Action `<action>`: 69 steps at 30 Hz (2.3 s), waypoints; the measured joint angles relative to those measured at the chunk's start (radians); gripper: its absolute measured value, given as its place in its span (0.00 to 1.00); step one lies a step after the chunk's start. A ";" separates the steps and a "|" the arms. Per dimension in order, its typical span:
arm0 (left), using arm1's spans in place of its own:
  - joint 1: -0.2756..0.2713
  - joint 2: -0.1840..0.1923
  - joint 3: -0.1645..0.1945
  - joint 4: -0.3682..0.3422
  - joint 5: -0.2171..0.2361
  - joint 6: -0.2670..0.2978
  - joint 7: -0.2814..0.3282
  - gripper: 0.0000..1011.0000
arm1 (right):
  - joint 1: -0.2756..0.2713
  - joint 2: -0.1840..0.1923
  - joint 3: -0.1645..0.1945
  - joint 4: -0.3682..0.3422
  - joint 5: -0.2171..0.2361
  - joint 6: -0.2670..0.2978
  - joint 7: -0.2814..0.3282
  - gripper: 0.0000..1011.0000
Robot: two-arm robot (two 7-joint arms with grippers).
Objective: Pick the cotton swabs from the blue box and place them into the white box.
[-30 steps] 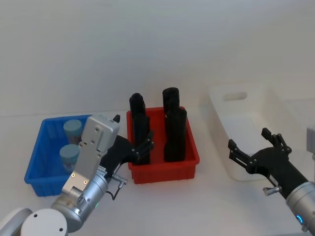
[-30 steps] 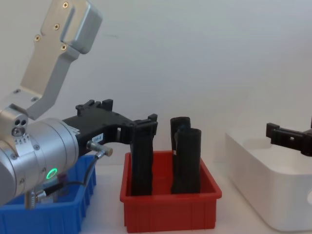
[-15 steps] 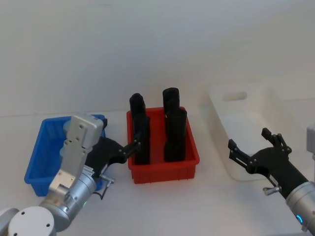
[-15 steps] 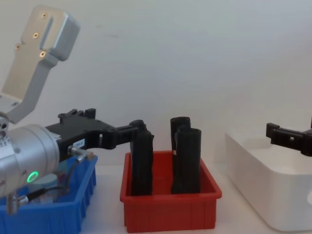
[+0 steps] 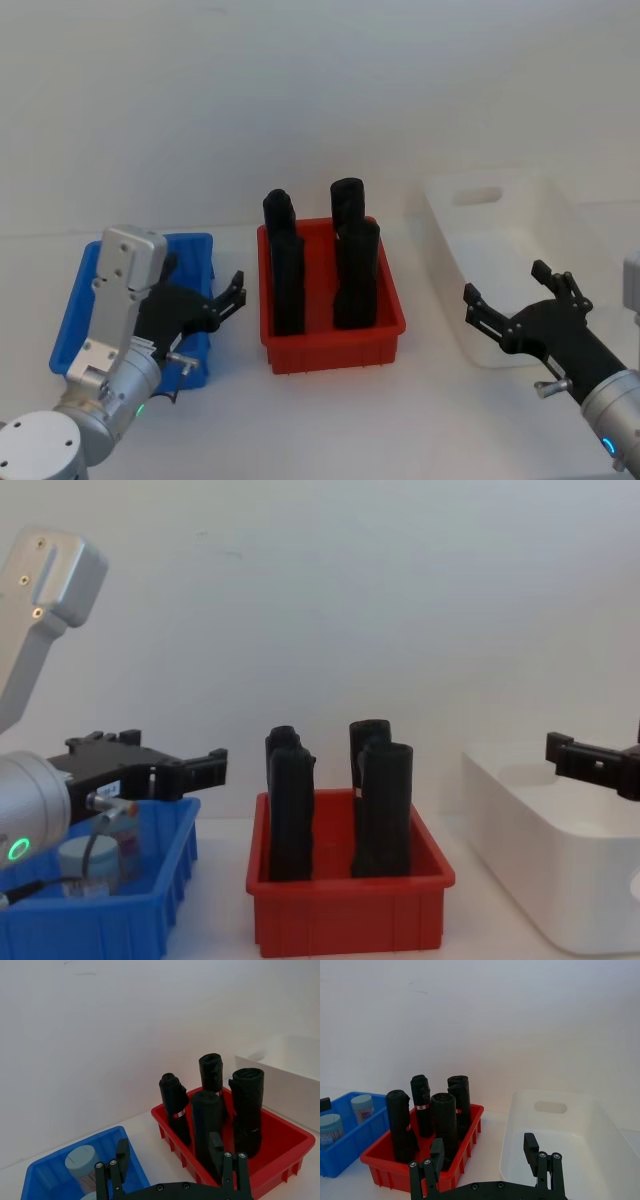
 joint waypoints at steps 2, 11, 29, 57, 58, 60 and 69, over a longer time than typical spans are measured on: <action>-0.004 0.001 -0.006 0.008 -0.006 0.010 0.003 0.99 | 0.000 0.000 0.000 0.000 0.000 0.000 0.000 0.99; -0.023 0.004 -0.027 0.045 -0.025 0.063 0.006 0.99 | 0.000 0.000 0.000 0.000 0.000 0.000 0.000 0.99; -0.113 -0.005 -0.070 0.187 -0.016 0.177 -0.041 0.99 | 0.000 0.000 0.000 0.000 0.000 0.000 0.000 0.99; -0.206 -0.021 -0.103 0.362 -0.017 0.245 -0.141 0.99 | 0.000 0.000 0.000 0.000 0.000 0.000 0.000 0.99; -0.207 -0.022 -0.103 0.365 -0.017 0.245 -0.143 0.99 | 0.000 0.000 0.000 0.000 0.000 0.000 0.000 0.99; -0.209 -0.023 -0.104 0.371 -0.017 0.246 -0.146 0.99 | 0.000 0.000 0.000 0.000 0.000 0.000 0.000 0.99; -0.226 -0.030 -0.105 0.410 -0.018 0.246 -0.163 0.98 | 0.000 0.000 0.000 0.000 0.000 0.000 0.000 0.99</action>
